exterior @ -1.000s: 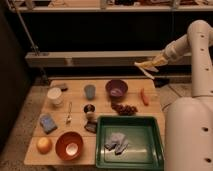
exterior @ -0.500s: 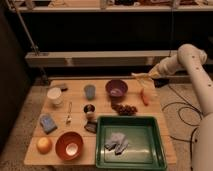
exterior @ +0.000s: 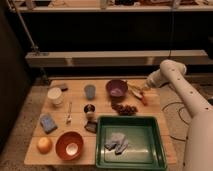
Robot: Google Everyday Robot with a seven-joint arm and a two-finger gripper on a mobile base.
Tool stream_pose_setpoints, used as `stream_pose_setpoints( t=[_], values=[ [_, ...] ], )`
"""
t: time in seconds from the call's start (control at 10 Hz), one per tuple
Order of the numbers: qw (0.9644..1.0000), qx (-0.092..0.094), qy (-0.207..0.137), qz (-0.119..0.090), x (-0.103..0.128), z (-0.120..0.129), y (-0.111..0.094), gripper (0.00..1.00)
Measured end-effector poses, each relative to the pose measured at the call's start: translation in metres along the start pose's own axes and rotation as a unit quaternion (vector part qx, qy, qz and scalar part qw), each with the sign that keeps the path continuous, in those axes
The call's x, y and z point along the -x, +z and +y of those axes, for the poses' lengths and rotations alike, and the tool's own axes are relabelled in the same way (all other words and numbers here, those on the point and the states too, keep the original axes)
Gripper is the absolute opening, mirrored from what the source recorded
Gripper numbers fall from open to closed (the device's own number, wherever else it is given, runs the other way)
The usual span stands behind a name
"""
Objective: Place banana in table surface
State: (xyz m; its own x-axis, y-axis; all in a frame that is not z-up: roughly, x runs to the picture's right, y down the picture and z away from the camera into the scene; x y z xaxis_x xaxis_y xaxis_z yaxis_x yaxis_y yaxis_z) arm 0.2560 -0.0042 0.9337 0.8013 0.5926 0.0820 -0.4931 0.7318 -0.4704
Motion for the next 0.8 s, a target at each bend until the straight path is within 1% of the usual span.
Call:
stream_pose_setpoints(
  t=[0.1,0.8],
  values=[
    [1.0000,0.003,0.004,0.003,-0.0003,0.0017,0.0018,0.04],
    [1.0000,0.003,0.004,0.003,-0.0008,0.0016,0.0018,0.04]
  ],
)
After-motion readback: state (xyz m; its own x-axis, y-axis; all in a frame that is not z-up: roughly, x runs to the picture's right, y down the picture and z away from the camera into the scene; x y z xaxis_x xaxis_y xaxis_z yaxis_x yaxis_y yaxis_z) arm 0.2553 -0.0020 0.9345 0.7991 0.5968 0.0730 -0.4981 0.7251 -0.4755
